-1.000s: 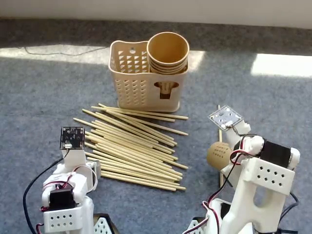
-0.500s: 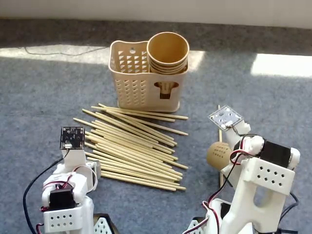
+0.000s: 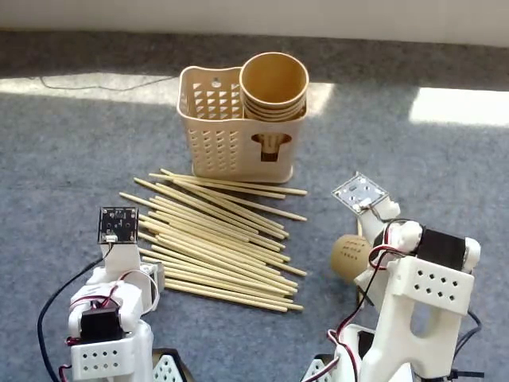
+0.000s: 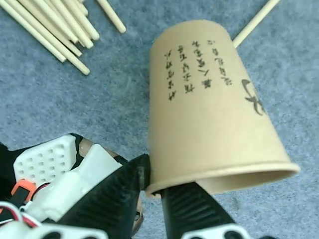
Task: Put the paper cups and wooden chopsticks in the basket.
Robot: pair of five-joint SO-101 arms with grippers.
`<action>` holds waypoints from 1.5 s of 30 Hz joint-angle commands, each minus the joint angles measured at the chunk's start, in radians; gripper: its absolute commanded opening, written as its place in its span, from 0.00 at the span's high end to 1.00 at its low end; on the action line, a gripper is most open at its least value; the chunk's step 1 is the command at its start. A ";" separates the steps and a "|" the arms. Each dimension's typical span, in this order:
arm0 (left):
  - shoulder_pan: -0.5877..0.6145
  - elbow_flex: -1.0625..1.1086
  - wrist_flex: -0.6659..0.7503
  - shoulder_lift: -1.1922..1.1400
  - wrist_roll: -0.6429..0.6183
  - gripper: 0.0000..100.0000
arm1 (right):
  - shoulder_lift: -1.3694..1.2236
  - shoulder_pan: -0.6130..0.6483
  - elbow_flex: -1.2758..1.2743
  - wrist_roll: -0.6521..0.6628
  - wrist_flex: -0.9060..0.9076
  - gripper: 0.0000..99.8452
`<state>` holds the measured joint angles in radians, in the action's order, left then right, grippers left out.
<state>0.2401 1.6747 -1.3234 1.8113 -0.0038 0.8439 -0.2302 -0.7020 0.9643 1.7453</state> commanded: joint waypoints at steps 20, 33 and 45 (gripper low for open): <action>-0.016 0.021 -0.005 0.012 -0.009 0.81 | 0.001 0.008 0.539 -0.008 0.016 0.99; -0.016 0.021 -0.005 0.012 -0.009 0.81 | -0.004 0.021 0.825 0.143 -0.088 0.99; -0.016 0.021 -0.005 0.012 -0.009 0.81 | -0.005 0.147 0.825 0.068 -0.260 0.99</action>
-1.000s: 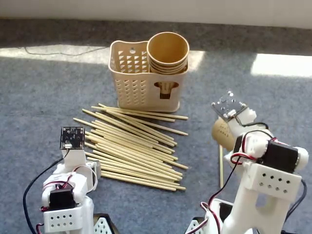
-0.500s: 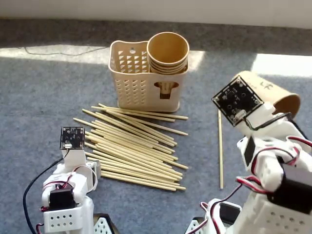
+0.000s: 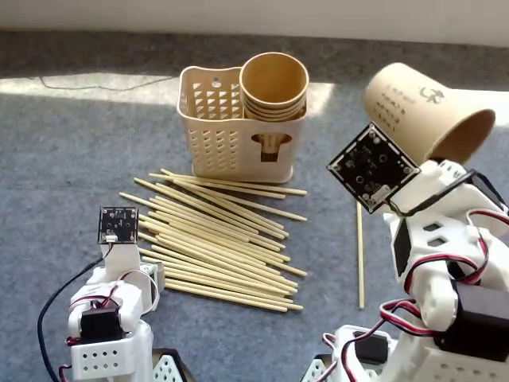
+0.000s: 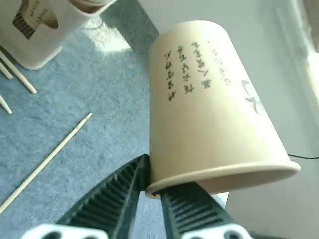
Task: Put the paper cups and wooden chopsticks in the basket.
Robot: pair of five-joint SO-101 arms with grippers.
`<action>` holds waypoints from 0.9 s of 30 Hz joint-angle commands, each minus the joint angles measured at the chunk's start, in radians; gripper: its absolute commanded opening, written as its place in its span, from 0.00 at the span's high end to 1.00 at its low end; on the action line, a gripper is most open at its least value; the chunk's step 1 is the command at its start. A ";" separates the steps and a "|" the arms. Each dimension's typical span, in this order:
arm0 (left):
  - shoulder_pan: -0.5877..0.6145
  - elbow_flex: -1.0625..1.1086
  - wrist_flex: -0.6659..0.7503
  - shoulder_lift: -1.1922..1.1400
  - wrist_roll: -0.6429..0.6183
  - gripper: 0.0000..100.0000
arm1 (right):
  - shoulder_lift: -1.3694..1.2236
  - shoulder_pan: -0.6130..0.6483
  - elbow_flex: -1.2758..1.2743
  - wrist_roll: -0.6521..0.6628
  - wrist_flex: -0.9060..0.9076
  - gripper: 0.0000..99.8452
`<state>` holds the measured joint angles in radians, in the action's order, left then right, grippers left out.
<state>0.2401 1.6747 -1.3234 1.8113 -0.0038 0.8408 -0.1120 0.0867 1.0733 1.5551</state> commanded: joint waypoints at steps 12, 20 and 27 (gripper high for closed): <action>-0.016 0.021 -0.005 0.012 -0.009 0.81 | -0.124 0.076 0.044 -0.061 -0.101 0.99; -0.016 0.021 -0.005 0.012 -0.009 0.81 | -0.150 0.117 0.038 -0.110 -0.183 0.99; -0.016 0.021 -0.005 0.012 -0.009 0.81 | -0.151 0.151 0.036 -0.107 -0.257 0.99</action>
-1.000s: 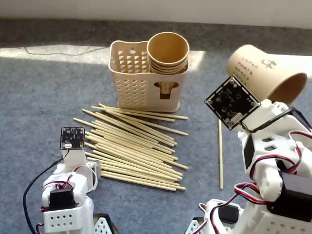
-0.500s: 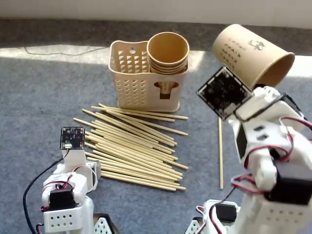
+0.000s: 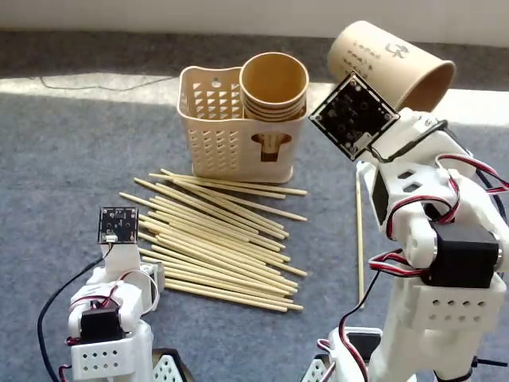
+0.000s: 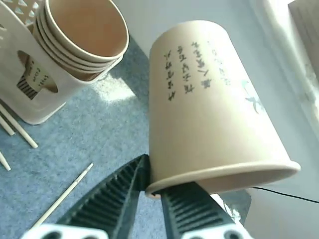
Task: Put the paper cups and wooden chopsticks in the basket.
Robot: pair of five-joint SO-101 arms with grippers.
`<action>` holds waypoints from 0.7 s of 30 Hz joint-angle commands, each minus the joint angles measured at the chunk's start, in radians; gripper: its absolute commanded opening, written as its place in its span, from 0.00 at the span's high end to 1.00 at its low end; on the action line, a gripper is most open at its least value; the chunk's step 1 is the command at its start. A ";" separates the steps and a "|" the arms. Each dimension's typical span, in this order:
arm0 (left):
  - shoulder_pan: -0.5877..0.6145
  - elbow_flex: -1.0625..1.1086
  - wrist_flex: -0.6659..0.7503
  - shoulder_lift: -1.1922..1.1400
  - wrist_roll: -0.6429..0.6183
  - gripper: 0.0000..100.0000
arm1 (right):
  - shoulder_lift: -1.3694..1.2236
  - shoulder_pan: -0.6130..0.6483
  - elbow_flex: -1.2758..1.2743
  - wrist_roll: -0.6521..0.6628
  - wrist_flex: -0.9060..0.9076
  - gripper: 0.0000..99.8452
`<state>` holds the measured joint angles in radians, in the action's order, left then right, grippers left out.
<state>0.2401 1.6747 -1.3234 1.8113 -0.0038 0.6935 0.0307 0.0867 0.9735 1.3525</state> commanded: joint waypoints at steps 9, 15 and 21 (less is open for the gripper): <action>-0.016 0.021 -0.005 0.012 -0.009 0.81 | -0.082 0.008 0.042 -0.011 -0.096 0.99; -0.016 0.021 -0.005 0.012 -0.009 0.81 | -0.142 0.010 0.045 -0.009 -0.097 0.99; -0.016 0.021 -0.005 0.012 -0.009 0.81 | -0.185 0.010 0.045 0.008 -0.137 0.99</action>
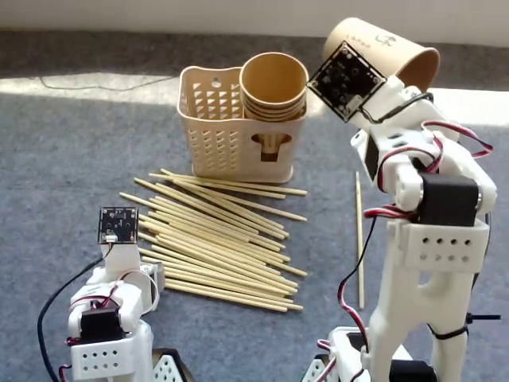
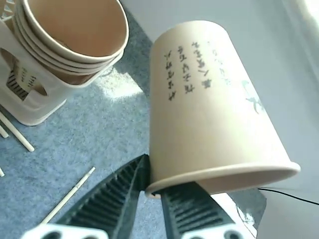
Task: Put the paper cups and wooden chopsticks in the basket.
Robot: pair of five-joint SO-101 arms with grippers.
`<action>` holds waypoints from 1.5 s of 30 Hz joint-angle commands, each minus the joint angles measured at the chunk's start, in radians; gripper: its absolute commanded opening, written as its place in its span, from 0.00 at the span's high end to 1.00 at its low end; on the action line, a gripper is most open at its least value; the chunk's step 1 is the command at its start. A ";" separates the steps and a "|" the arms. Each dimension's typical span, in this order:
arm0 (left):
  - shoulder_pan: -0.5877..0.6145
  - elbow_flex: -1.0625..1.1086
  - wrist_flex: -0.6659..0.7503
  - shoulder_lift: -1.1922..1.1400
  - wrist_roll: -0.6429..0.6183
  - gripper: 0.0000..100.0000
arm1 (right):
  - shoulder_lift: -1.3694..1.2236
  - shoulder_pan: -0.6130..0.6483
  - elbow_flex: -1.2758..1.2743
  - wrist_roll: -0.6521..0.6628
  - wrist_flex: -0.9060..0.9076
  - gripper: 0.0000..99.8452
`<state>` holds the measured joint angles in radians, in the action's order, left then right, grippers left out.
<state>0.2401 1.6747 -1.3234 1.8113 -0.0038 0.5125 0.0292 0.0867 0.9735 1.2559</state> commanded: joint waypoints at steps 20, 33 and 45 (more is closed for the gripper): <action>-0.016 0.021 -0.005 0.012 -0.009 0.81 | -0.182 0.157 0.044 0.055 -0.197 0.99; -0.016 0.021 -0.005 0.012 -0.009 0.81 | -0.107 0.159 0.038 0.130 -0.071 0.99; -0.016 0.021 -0.005 0.012 -0.009 0.81 | -0.090 0.179 0.038 0.118 -0.070 0.88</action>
<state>0.2401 1.6747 -1.3234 1.8113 -0.0038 0.3759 0.1841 0.0852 1.0917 1.1822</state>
